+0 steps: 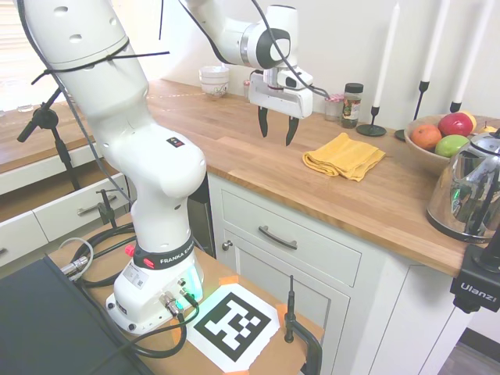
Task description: Wipe the counter
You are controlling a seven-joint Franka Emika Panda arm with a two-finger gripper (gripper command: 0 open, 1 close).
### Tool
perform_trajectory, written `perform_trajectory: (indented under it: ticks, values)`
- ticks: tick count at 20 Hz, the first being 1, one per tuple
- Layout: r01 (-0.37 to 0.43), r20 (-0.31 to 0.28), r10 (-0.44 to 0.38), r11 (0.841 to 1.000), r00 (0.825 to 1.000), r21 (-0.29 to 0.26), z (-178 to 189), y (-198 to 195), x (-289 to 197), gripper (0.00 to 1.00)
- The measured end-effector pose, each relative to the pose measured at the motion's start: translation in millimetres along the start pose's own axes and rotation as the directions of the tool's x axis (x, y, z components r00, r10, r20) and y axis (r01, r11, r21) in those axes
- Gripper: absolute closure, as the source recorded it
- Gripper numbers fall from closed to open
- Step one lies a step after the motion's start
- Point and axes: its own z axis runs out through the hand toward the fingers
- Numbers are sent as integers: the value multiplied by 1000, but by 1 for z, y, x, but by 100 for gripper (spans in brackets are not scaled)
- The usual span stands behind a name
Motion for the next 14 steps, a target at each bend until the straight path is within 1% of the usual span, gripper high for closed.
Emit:
perform_trajectory:
  ticks: [9, 14]
  values:
    - [-82, 42, 81, 996, 996, 32, -15, 33, 71, 0]
    - [-120, 59, 118, 992, 991, 34, -12, 51, 101, 0]
